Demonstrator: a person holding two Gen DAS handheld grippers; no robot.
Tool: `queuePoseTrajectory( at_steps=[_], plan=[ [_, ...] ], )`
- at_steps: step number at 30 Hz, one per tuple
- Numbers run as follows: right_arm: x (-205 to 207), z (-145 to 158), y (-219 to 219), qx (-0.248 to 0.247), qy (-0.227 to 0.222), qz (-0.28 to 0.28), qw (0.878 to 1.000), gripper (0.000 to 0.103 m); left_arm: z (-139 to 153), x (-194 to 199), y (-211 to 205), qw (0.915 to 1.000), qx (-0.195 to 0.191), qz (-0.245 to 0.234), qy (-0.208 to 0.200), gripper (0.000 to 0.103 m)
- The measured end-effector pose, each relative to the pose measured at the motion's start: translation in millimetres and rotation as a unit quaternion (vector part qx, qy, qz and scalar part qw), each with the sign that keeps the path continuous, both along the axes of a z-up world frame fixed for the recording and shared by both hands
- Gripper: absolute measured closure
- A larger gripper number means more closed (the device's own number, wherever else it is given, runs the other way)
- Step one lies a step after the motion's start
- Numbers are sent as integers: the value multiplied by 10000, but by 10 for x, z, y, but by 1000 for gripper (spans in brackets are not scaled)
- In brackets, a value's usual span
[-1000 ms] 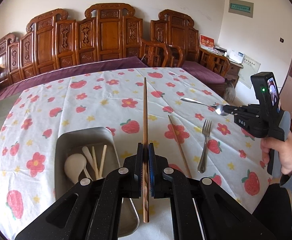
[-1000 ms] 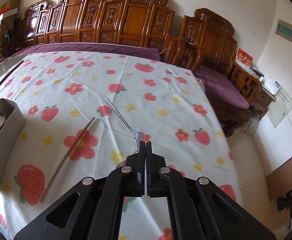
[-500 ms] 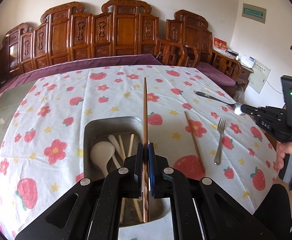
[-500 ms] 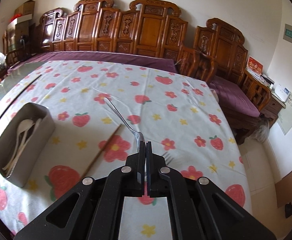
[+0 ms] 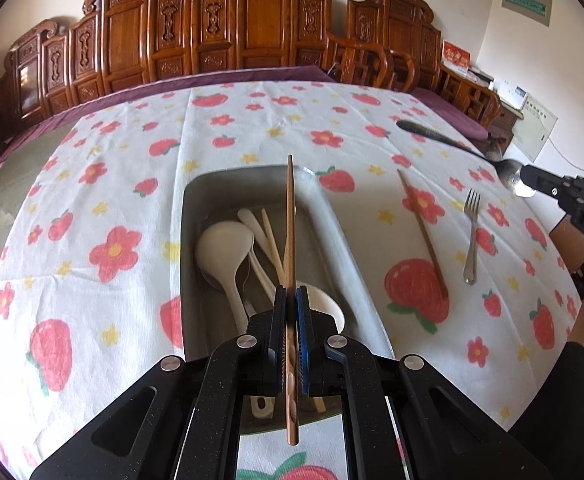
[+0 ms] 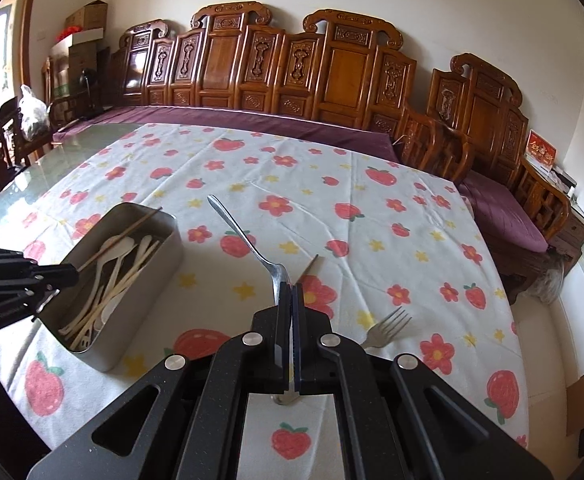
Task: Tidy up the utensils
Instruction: 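Carry the chopstick with the left tool and the steel spoon with the right tool over the tray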
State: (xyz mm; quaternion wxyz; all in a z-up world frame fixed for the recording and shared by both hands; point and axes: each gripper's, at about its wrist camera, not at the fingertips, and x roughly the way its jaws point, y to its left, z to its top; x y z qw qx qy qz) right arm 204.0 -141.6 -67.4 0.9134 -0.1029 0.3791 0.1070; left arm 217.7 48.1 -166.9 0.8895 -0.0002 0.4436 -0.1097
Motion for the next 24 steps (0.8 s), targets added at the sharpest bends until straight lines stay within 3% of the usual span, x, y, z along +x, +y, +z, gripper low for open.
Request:
queuePoseTrajectory(
  at_steps=[11, 24],
  plan=[
    [-96, -70, 310, 18, 209, 195, 9996, 101, -175, 160, 43, 9990, -286, 113, 325, 99],
    [-89, -249, 903, 133, 499, 369, 9980, 101, 222, 70, 355, 9987, -233, 385, -231, 98]
  ],
)
